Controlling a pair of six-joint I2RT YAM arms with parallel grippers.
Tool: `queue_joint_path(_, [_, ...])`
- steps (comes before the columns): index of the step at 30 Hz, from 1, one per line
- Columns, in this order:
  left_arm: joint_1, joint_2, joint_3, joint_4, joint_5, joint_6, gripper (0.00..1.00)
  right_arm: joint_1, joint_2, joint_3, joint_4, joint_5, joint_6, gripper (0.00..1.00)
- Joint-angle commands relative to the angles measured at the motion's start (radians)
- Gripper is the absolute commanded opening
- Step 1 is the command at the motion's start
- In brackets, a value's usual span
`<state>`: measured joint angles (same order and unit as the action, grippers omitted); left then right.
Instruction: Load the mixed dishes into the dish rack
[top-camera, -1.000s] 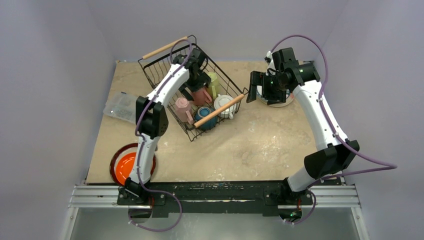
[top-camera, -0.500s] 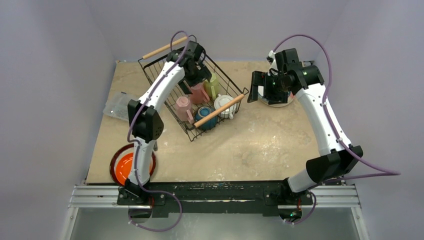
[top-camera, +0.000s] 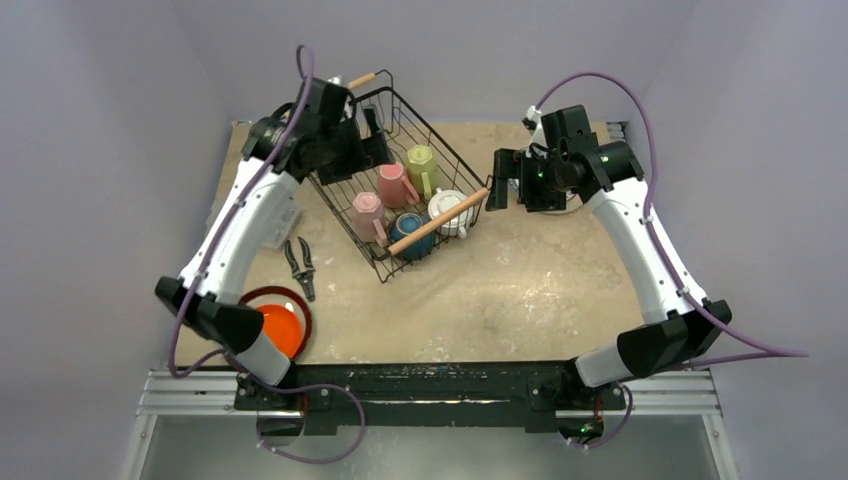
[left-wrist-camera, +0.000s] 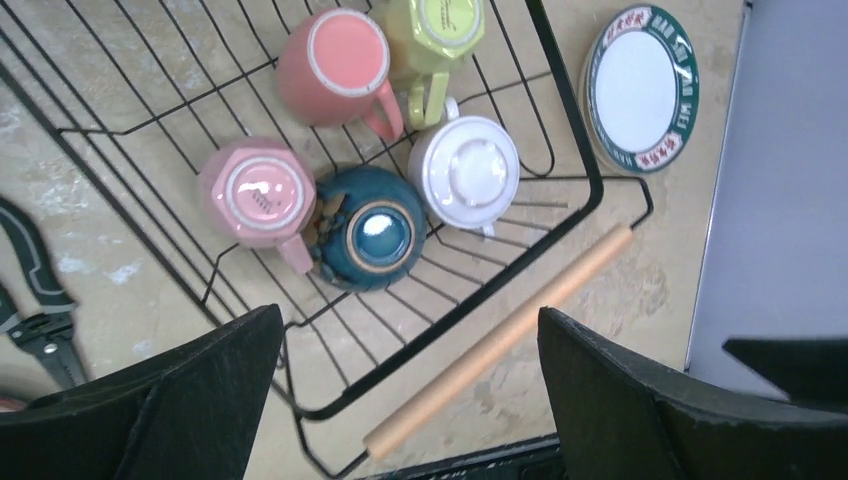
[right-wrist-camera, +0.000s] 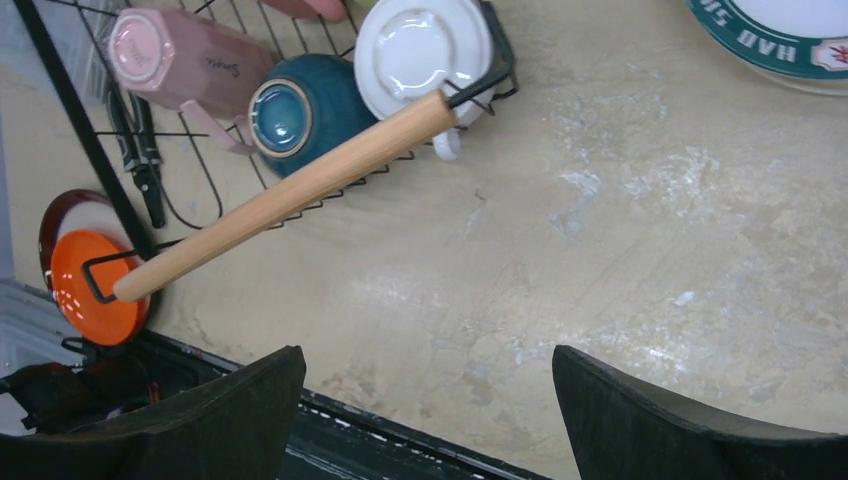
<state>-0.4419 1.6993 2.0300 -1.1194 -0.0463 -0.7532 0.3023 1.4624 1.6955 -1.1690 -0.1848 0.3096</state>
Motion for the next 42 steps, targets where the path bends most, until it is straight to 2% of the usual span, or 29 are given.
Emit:
queue_joint_path(1, [-0.003,-0.193,-0.141,0.015,0.081,0.156,0.97,0.104,0.009,0.044,0.109,0.014,0.013,0.95])
queue_joint_path(9, [-0.003,-0.448,-0.257,-0.135,0.076,0.27,0.97,0.254,0.231,0.277,0.275,0.071,0.073,0.94])
queue_joint_path(16, [-0.003,-0.492,-0.222,-0.239,0.028,0.344,0.97,0.358,0.582,0.637,0.293,0.152,0.082,0.92])
queue_joint_path(20, [-0.002,-0.52,-0.244,-0.229,0.054,0.359,0.97,0.383,0.754,0.814,0.331,0.195,0.067,0.92])
queue_joint_path(27, [-0.003,-0.599,-0.347,-0.191,0.101,0.426,0.97,0.414,0.843,0.791,0.558,0.286,-0.006,0.88])
queue_joint_path(31, [-0.016,-0.624,-0.393,-0.179,0.076,0.45,0.97,0.437,0.915,0.829,0.609,0.398,-0.069,0.82])
queue_joint_path(34, [-0.033,-0.632,-0.4,-0.178,0.067,0.463,0.97,0.441,0.953,0.839,0.622,0.459,-0.129,0.82])
queue_joint_path(39, [-0.043,-0.628,-0.391,-0.184,0.021,0.479,0.98,0.442,1.001,0.829,0.649,0.486,-0.215,0.87])
queue_joint_path(42, [-0.043,-0.619,-0.386,-0.188,0.02,0.481,0.98,0.44,1.011,0.806,0.648,0.48,-0.222,0.84])
